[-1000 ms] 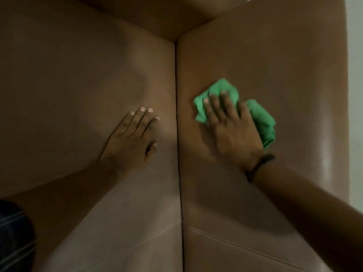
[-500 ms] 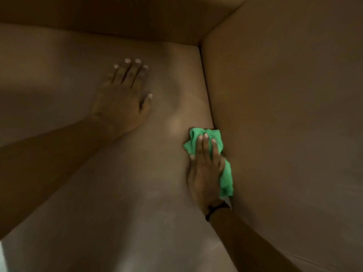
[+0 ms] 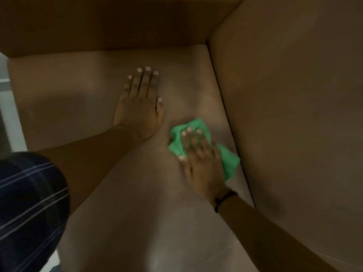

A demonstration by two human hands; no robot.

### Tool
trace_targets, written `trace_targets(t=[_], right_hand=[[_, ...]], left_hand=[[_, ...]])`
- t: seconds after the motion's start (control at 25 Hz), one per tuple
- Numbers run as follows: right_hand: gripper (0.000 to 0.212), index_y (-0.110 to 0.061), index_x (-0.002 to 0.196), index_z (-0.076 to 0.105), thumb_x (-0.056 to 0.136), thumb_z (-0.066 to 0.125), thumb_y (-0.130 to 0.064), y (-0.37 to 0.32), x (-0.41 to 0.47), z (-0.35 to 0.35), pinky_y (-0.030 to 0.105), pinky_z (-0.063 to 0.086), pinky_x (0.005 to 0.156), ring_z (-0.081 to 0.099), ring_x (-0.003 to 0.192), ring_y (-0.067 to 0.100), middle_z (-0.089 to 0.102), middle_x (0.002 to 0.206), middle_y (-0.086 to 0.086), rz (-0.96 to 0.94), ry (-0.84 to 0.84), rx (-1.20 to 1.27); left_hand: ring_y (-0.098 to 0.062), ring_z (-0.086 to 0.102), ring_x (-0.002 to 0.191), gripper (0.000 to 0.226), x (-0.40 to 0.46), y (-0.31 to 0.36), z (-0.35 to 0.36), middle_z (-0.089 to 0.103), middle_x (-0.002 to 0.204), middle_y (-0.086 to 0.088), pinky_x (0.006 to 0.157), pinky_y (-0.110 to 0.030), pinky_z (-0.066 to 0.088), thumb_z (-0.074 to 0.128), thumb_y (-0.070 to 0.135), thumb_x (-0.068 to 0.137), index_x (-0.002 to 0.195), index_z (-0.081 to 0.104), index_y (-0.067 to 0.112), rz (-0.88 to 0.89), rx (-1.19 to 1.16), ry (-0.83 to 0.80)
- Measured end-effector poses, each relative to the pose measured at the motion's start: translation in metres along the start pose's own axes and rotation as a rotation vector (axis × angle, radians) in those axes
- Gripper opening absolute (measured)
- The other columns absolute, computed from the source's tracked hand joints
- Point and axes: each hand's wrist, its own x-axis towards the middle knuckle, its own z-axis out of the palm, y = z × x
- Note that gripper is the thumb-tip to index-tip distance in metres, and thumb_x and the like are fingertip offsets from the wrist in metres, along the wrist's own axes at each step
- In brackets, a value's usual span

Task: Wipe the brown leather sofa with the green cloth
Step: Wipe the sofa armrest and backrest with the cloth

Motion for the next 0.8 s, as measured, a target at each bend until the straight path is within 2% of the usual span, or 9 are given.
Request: trace_targets(t=[0.12, 0.16, 0.24, 0.32, 0.4, 0.52, 0.68, 0.72, 0.8], right_hand=[[0.065, -0.022, 0.171, 0.025, 0.111, 0.034, -0.046, 0.003, 0.069, 0.002, 0.058, 0.03, 0.124, 0.022, 0.164, 0.027, 0.024, 0.178, 0.003, 0.394, 0.175, 0.007], [0.065, -0.021, 0.171, 0.025, 0.111, 0.033, -0.046, -0.005, 0.085, 0.006, 0.058, 0.03, 0.123, 0.023, 0.164, 0.027, 0.026, 0.178, 0.004, 0.464, 0.217, 0.011], [0.064, -0.022, 0.171, 0.023, 0.112, 0.03, -0.045, -0.031, 0.072, 0.017, 0.057, 0.029, 0.122, 0.022, 0.164, 0.026, 0.025, 0.178, 0.003, 0.402, 0.258, 0.028], [0.064, -0.024, 0.172, 0.018, 0.113, 0.027, -0.046, -0.058, 0.028, 0.02, 0.057, 0.025, 0.124, 0.015, 0.166, 0.023, 0.021, 0.179, 0.0, 0.21, 0.162, 0.062], [0.065, -0.025, 0.172, 0.017, 0.113, 0.031, -0.046, -0.056, 0.006, 0.014, 0.057, 0.026, 0.126, 0.014, 0.166, 0.023, 0.02, 0.179, -0.001, 0.174, 0.09, 0.041], [0.066, -0.021, 0.172, 0.02, 0.111, 0.031, -0.044, -0.023, 0.07, 0.0, 0.056, 0.026, 0.128, 0.019, 0.165, 0.025, 0.022, 0.179, 0.003, 0.323, 0.15, -0.03], [0.065, -0.019, 0.172, 0.018, 0.112, 0.029, -0.043, -0.017, 0.211, -0.02, 0.06, 0.024, 0.128, 0.016, 0.165, 0.027, 0.019, 0.179, 0.005, 0.507, 0.175, 0.092], [0.066, -0.019, 0.172, 0.018, 0.111, 0.03, -0.041, -0.033, 0.224, -0.021, 0.061, 0.025, 0.127, 0.016, 0.165, 0.027, 0.018, 0.179, 0.004, 0.485, 0.171, 0.117], [0.065, -0.022, 0.172, 0.021, 0.11, 0.033, -0.04, -0.068, 0.213, -0.016, 0.059, 0.028, 0.124, 0.018, 0.165, 0.024, 0.02, 0.179, 0.001, 0.308, 0.155, 0.11]], left_hand=[[-0.04, 0.019, 0.171, 0.074, 0.001, -0.003, 0.013, 0.024, 0.182, -0.022, 0.14, -0.055, 0.012, 0.032, 0.039, 0.109, 0.174, 0.022, 0.004, 0.028, 0.025, 0.043], [-0.04, 0.019, 0.171, 0.074, 0.002, -0.006, 0.018, 0.024, 0.182, -0.022, 0.14, -0.055, 0.013, 0.031, 0.04, 0.109, 0.174, 0.022, 0.003, 0.032, 0.033, 0.058], [-0.04, 0.018, 0.171, 0.074, 0.004, -0.006, 0.022, 0.023, 0.182, -0.022, 0.14, -0.054, 0.012, 0.029, 0.04, 0.11, 0.174, 0.021, 0.003, 0.043, 0.02, 0.036], [-0.039, 0.015, 0.172, 0.074, 0.002, -0.008, 0.013, 0.02, 0.183, -0.022, 0.14, -0.053, 0.01, 0.028, 0.041, 0.111, 0.175, 0.019, 0.003, 0.049, 0.0, -0.016], [-0.038, 0.017, 0.172, 0.075, -0.001, -0.018, 0.003, 0.02, 0.183, -0.021, 0.14, -0.052, 0.011, 0.029, 0.042, 0.11, 0.175, 0.02, 0.005, 0.11, -0.005, -0.055], [-0.037, 0.027, 0.169, 0.078, -0.008, -0.034, 0.002, 0.029, 0.181, -0.019, 0.138, -0.051, 0.016, 0.033, 0.046, 0.107, 0.174, 0.027, 0.007, 0.178, -0.006, -0.02], [-0.037, 0.031, 0.167, 0.078, -0.005, -0.038, 0.015, 0.034, 0.178, -0.022, 0.138, -0.052, 0.021, 0.036, 0.044, 0.106, 0.172, 0.029, 0.002, 0.173, 0.002, 0.026], [-0.037, 0.031, 0.167, 0.078, -0.006, -0.04, 0.011, 0.034, 0.178, -0.022, 0.139, -0.051, 0.021, 0.036, 0.043, 0.106, 0.171, 0.03, 0.001, 0.181, -0.018, 0.001], [-0.037, 0.03, 0.168, 0.079, -0.016, -0.05, -0.003, 0.034, 0.178, -0.023, 0.14, -0.05, 0.019, 0.034, 0.044, 0.106, 0.171, 0.031, 0.0, 0.179, -0.039, -0.056]])
